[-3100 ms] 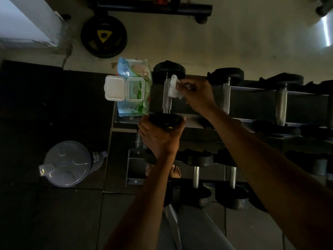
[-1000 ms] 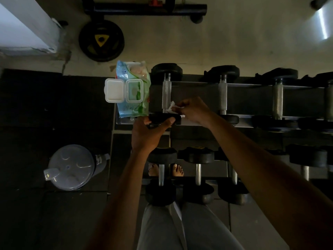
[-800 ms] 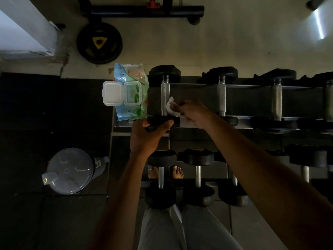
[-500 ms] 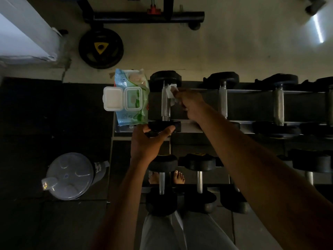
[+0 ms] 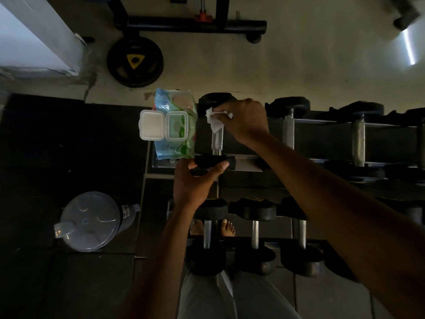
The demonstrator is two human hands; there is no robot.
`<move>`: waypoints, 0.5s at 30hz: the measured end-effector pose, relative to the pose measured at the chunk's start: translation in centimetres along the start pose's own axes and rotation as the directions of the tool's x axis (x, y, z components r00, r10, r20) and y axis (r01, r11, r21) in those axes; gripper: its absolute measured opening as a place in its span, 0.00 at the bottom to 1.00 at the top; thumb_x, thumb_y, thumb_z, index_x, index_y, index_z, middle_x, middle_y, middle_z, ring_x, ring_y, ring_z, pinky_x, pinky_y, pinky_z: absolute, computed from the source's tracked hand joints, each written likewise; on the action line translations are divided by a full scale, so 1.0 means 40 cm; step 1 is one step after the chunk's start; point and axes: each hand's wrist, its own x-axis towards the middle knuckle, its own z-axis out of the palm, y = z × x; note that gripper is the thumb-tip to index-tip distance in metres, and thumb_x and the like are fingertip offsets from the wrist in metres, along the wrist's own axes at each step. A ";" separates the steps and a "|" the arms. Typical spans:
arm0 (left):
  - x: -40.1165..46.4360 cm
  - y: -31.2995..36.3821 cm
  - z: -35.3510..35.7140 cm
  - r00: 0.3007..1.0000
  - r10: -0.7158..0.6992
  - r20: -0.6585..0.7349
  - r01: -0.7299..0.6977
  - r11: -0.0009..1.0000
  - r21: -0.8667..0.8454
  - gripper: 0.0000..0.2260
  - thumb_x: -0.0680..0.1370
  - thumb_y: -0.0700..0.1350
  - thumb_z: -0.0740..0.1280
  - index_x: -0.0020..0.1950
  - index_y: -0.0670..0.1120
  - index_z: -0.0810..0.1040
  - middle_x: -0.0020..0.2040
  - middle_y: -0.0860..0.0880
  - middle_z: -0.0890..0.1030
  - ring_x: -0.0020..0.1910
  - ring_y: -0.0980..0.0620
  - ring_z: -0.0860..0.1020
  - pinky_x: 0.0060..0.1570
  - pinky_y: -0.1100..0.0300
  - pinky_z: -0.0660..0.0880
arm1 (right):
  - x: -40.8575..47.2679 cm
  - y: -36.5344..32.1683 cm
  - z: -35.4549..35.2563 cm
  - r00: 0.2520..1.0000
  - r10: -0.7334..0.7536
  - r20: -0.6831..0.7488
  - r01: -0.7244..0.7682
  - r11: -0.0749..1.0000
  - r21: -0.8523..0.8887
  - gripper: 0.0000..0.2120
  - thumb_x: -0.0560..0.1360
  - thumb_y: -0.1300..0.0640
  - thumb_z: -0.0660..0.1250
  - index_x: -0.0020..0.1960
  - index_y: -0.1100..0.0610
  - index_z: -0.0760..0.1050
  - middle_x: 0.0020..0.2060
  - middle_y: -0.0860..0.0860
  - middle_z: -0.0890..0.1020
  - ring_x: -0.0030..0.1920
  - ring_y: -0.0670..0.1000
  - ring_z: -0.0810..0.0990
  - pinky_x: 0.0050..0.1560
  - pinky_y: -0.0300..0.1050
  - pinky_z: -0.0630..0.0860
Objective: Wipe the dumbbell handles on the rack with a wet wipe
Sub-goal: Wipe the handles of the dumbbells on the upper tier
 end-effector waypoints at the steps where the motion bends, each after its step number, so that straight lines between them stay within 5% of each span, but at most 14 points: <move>1: -0.005 0.003 0.002 1.000 0.003 -0.009 -0.003 1.000 -0.004 0.34 0.63 0.78 0.77 0.59 0.57 0.83 0.58 0.58 0.85 0.59 0.62 0.81 0.55 0.59 0.79 | 0.013 -0.004 -0.002 0.998 -0.059 0.031 0.061 0.994 -0.090 0.13 0.80 0.40 0.65 0.57 0.43 0.84 0.44 0.47 0.87 0.39 0.47 0.84 0.44 0.43 0.79; 6: -0.028 0.005 0.012 0.994 0.031 -0.108 -0.036 0.998 -0.045 0.30 0.65 0.71 0.78 0.58 0.53 0.80 0.59 0.56 0.82 0.58 0.60 0.79 0.53 0.60 0.78 | 0.060 -0.033 0.001 0.954 -0.216 0.206 0.269 0.922 -0.280 0.14 0.81 0.42 0.62 0.52 0.47 0.84 0.41 0.49 0.85 0.41 0.53 0.83 0.44 0.45 0.77; 10: -0.016 -0.021 -0.003 0.998 0.045 -0.051 -0.049 0.996 -0.069 0.28 0.66 0.74 0.77 0.56 0.59 0.79 0.59 0.57 0.82 0.59 0.56 0.81 0.58 0.49 0.82 | 0.087 -0.056 -0.017 0.920 -0.209 0.331 0.301 0.919 -0.255 0.11 0.80 0.45 0.66 0.57 0.47 0.83 0.48 0.49 0.86 0.47 0.53 0.84 0.47 0.45 0.73; 15: -0.016 -0.014 -0.008 0.998 0.055 -0.039 -0.057 0.997 -0.056 0.17 0.72 0.64 0.80 0.50 0.61 0.76 0.56 0.59 0.81 0.56 0.58 0.81 0.54 0.55 0.80 | 0.077 -0.069 -0.025 0.796 -0.196 0.572 0.355 0.917 -0.180 0.11 0.80 0.47 0.69 0.60 0.46 0.84 0.53 0.47 0.86 0.53 0.51 0.83 0.48 0.42 0.71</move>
